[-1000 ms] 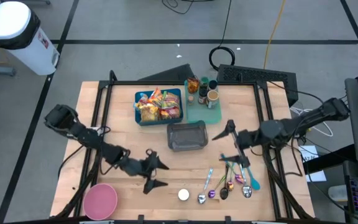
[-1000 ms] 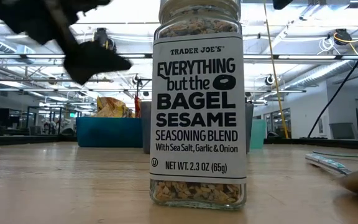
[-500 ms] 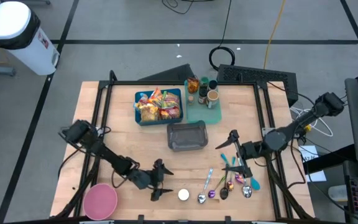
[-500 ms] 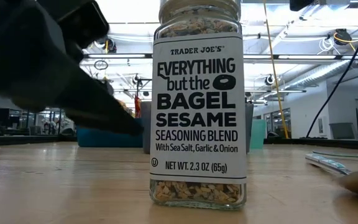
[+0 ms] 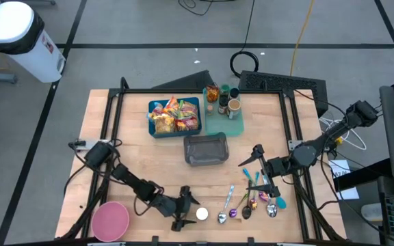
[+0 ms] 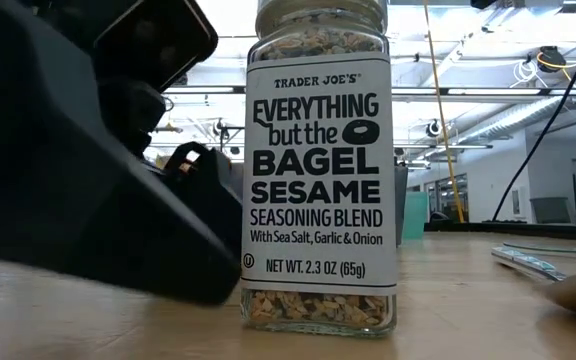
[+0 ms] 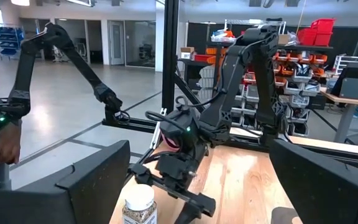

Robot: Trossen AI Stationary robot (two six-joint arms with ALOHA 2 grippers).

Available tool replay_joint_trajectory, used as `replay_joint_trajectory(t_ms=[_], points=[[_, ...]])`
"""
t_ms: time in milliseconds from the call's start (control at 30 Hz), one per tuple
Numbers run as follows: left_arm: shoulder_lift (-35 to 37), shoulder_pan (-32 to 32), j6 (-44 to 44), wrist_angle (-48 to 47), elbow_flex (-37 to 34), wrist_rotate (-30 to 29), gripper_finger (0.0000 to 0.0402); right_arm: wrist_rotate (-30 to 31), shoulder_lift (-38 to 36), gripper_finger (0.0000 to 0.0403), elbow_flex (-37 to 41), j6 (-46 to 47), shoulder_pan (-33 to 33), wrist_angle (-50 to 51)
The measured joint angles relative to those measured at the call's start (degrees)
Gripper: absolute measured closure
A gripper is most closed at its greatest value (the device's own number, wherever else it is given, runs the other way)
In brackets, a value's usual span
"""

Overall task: Pick & Place Food Item
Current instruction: Put the white seasoning bottle into the green bin

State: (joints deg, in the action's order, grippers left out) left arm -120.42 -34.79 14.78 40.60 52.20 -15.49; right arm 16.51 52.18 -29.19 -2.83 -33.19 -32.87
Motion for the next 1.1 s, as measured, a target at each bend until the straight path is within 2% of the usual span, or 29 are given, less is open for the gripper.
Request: replay_joint_trajectory(t_ms=[200, 533, 800, 1100], points=[[-1.29, 1.15, -5.07, 0.02, 1.69, 0.05, 0.0034, -0.01, -0.02, 0.0025, 0.0, 0.37, 0.0, 0.03], [-1.25, 2.14, -2.16, 0.29, 1.82, -0.42, 0.0034, -0.02, -0.02, 0.0025, 0.0, 1.73, 0.02, 0.05], [-1.25, 2.52, -5.13, 4.19, 1.82, -0.87, 0.0034, -0.02, -0.02, 0.0025, 0.0, 1.7, 0.02, 0.06], [-1.25, 3.37, -4.17, 4.57, 2.0, -0.04, 0.0034, -0.02, -0.01, 0.0025, 0.0, 1.71, 0.02, 0.08]])
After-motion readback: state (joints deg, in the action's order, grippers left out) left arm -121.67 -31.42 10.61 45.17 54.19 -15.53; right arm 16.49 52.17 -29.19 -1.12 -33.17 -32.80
